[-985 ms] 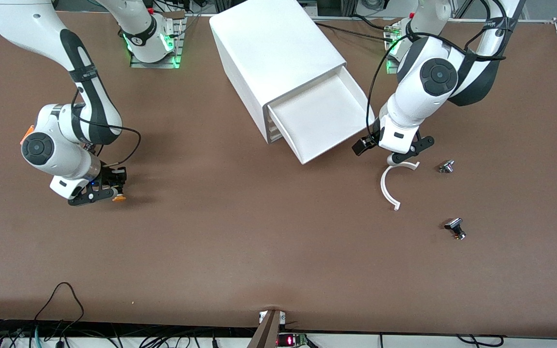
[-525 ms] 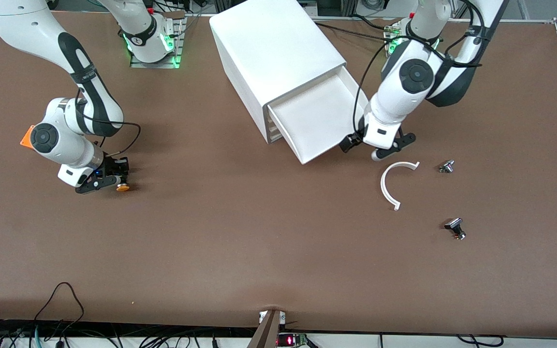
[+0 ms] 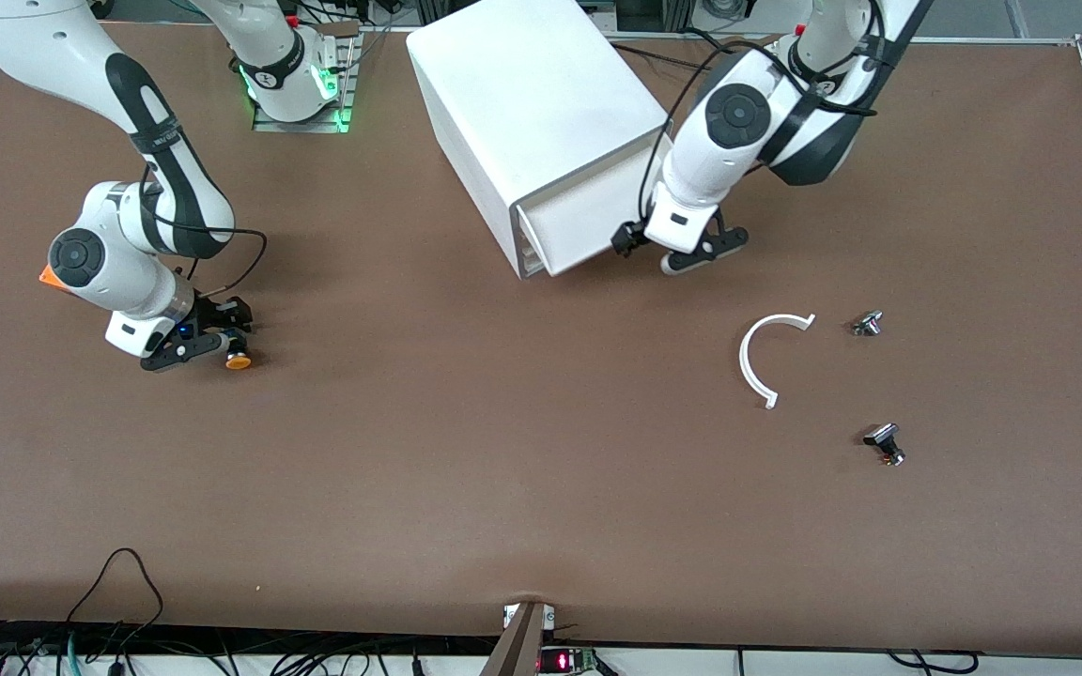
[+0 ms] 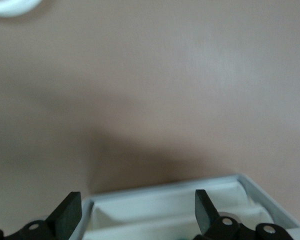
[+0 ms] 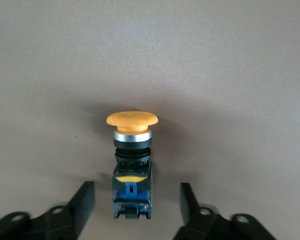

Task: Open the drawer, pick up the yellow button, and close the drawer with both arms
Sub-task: 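Push the drawer shut with the left gripper while the right gripper carries the button, then set the yellow button on the table beside the orange box, open the right gripper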

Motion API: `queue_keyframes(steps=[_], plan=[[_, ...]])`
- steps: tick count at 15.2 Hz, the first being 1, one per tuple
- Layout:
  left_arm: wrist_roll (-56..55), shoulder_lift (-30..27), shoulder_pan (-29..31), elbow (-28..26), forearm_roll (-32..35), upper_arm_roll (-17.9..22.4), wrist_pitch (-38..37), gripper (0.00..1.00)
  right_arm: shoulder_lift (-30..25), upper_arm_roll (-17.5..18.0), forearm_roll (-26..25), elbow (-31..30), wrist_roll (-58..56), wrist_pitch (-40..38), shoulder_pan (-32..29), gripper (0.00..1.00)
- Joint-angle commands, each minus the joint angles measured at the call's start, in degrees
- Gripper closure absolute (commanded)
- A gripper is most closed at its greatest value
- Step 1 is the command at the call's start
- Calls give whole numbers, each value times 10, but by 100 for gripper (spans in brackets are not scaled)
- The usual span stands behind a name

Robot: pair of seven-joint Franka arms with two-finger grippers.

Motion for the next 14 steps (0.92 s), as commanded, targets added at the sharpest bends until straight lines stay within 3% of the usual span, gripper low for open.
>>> queue_keyframes(steps=[1,4,10,14], plan=[[2,-10,2,-16,-47,-41,-6,0,-13,18,0,66,-1,-98,-12,0],[3,-11,2,-17,-48,-72,-21,0,-16,31,1,153,1,-196,-12,0],[5,-12,2,-33,-49,-89,-22,0,-18,41,36,262,47,-339,-2,0],[16,-17,2,-31,-48,-117,-16,0,-13,63,40,361,182,-441,25,0]])
